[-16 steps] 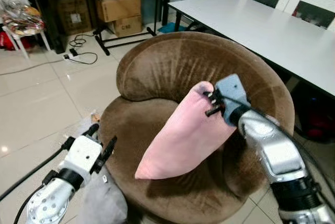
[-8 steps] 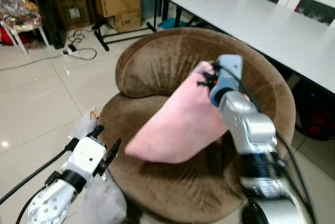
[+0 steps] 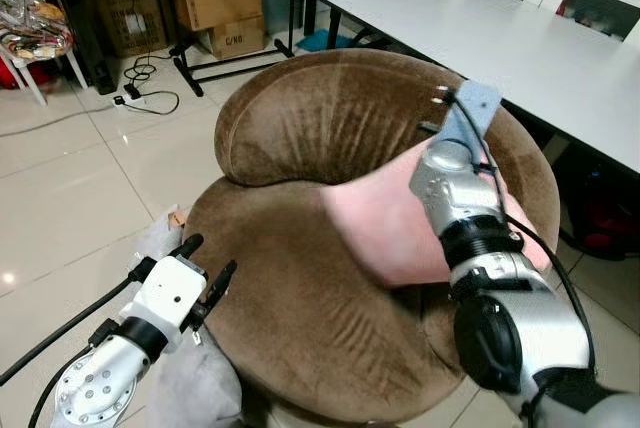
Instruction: Move the pillow to the sofa from floor
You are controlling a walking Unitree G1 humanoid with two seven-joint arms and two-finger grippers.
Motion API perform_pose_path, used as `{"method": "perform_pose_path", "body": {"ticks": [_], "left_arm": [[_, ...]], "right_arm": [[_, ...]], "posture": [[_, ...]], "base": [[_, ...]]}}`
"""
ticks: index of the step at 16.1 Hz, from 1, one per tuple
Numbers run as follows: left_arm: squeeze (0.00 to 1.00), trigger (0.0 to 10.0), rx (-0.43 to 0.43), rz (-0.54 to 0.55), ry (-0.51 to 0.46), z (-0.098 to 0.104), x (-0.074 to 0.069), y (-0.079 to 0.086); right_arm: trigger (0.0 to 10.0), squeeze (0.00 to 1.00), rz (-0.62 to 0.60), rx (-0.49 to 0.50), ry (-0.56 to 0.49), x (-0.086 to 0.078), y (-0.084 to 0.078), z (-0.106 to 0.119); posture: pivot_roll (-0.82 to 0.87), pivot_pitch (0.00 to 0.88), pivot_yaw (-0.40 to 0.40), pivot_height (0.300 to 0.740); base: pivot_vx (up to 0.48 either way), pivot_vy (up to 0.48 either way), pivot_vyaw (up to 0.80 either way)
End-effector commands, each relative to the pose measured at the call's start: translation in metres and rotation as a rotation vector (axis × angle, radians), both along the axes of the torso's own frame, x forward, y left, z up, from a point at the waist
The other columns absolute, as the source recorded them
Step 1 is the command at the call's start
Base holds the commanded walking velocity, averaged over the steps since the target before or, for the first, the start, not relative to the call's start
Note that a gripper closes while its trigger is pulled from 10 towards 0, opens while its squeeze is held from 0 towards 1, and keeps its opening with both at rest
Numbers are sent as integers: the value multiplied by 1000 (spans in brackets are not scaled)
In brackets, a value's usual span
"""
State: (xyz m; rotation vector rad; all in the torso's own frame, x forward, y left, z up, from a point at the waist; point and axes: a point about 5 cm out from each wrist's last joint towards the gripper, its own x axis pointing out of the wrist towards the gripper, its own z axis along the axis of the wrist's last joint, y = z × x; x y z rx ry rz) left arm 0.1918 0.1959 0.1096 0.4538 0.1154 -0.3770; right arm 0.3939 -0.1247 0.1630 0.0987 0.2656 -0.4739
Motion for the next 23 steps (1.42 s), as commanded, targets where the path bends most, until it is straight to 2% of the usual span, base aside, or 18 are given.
{"method": "perform_pose_path", "body": {"ticks": [1,2,3,5,9,10,11,12,13,16,18,20,22,23], "left_arm": [[0,10000,3,-20,3,2,-2,-3],[0,10000,-2,-28,5,2,-2,-4],[0,10000,-21,-46,16,1,-2,-8],[0,10000,-81,-94,62,-2,-8,-15],[0,10000,-128,-145,98,-3,-13,-21],[0,10000,-123,-126,80,-1,-8,-18],[0,10000,-119,-116,72,0,-6,-17],[0,10000,-111,-105,64,0,-3,-15],[0,10000,-108,-108,67,-1,-3,-15],[0,10000,-103,-113,73,-3,-3,-17],[0,10000,-74,-63,65,-7,2,-14],[0,10000,-104,84,18,-9,7,-9],[0,10000,-148,202,-2,-13,6,-7],[0,10000,-150,225,-8,-13,5,-6]], "right_arm": [[10000,0,69,39,-33,4,9,5],[10000,102,115,33,-31,5,16,1],[10000,1000,137,26,-24,5,18,-2],[10000,1000,140,22,-49,5,18,-2],[10000,1000,141,76,-120,6,14,-1],[10000,0,168,131,-179,6,12,1],[10000,0,218,157,-212,6,13,3],[10000,0,345,164,-293,4,14,7],[10000,0,415,124,-329,0,12,5],[10000,0,592,164,-282,-19,12,-17],[10000,0,655,94,-232,-40,1,-38],[10000,0,720,42,-189,-70,-14,-52],[10000,0,679,29,-138,-99,-31,-60],[10000,0,663,32,-125,-104,-34,-62]], "posture": [[66,26,-107,740],[66,26,-107,740],[70,23,-116,740],[73,17,-121,740],[68,5,-115,740],[68,1,-111,740],[68,1,-111,740],[63,0,-106,740],[59,0,-103,740],[53,0,-99,740],[46,3,-98,740],[40,3,-99,740],[26,3,-96,740],[23,3,-96,740]], "base": [[0,0,0],[0,0,0],[0,0,0],[0,0,0],[0,0,0],[0,0,0],[0,0,0],[0,0,0],[0,0,0],[0,0,0],[0,0,0],[0,0,0],[0,0,0],[0,0,0]]}}
